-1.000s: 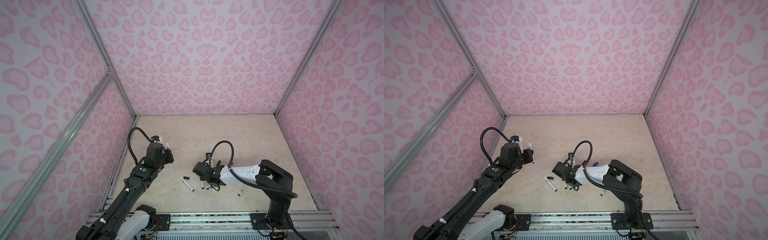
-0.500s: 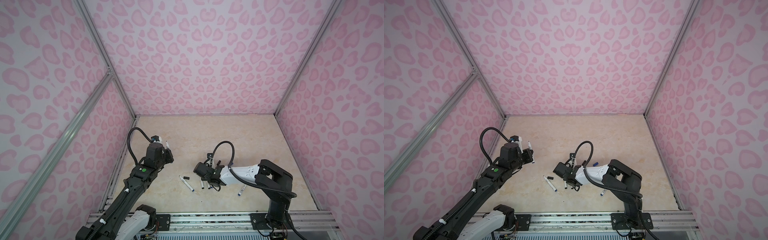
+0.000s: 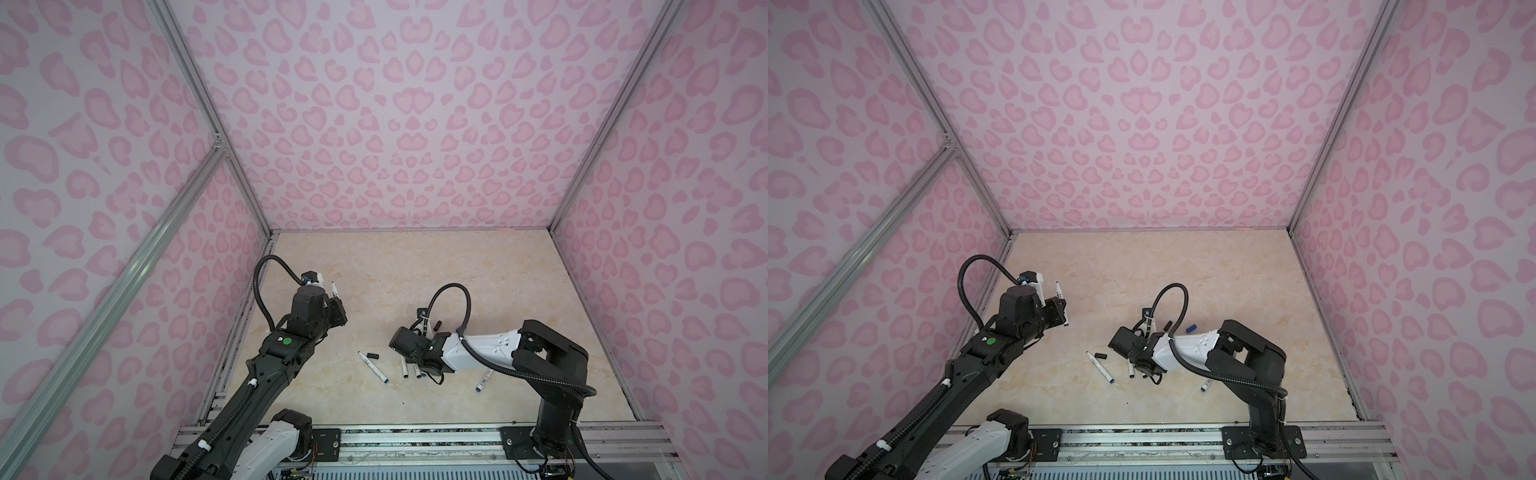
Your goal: Insert the pens into the pen caps
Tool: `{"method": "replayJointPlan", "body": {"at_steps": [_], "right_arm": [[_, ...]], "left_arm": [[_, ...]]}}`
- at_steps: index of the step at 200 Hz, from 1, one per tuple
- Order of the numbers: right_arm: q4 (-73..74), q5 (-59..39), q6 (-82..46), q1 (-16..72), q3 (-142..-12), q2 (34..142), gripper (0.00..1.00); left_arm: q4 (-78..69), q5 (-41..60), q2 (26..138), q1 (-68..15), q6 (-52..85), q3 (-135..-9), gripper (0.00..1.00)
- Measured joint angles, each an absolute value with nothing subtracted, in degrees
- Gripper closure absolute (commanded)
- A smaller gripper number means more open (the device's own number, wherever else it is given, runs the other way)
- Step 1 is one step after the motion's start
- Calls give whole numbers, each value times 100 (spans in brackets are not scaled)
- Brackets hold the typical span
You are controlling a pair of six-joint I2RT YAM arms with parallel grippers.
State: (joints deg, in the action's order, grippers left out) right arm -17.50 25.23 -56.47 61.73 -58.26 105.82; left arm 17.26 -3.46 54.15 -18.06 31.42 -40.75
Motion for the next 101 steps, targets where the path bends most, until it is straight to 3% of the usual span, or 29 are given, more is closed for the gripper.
{"method": "replayJointPlan", "body": {"at_steps": [101], "right_arm": [[-1872, 2703, -5699, 6042, -5671, 10488, 72]], "left_arm": [[1747, -360, 5312, -1806, 3142, -4077, 96]]}}
